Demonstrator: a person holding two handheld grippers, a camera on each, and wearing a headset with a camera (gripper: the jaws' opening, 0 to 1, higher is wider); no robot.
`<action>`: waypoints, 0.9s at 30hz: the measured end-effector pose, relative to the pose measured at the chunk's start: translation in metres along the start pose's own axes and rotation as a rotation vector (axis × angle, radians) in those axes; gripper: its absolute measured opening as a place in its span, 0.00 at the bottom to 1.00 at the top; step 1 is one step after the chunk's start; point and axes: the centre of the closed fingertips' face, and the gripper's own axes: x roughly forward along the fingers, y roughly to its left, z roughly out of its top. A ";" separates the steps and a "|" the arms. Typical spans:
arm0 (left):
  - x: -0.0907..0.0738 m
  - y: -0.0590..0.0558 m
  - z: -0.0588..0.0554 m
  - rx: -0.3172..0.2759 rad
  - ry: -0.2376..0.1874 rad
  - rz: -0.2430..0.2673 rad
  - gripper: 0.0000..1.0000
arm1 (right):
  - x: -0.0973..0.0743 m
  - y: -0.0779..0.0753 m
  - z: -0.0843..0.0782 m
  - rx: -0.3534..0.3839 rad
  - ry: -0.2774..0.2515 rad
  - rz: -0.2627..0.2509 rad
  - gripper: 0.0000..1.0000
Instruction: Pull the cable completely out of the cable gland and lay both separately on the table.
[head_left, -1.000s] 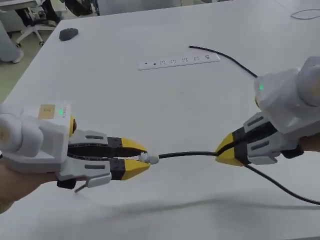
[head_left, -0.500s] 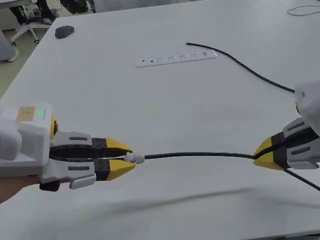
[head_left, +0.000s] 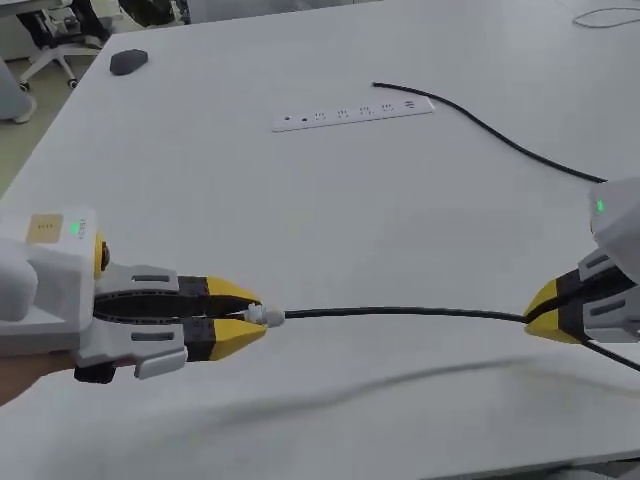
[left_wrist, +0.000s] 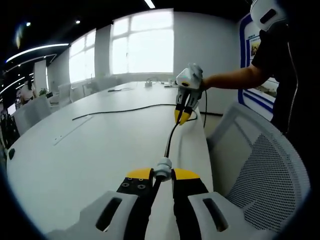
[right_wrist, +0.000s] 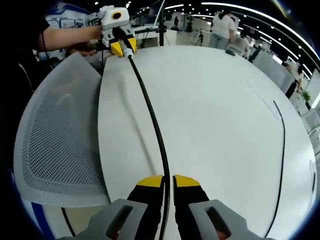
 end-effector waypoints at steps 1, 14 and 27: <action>0.000 0.000 -0.001 -0.005 0.002 -0.001 0.15 | -0.001 0.000 0.003 0.001 0.004 0.000 0.12; 0.001 -0.009 0.006 0.004 -0.008 -0.012 0.15 | 0.016 0.066 0.162 -0.115 -0.311 0.186 0.14; -0.002 -0.015 0.011 0.021 -0.021 -0.005 0.15 | 0.044 0.087 0.193 -0.215 -0.303 0.251 0.04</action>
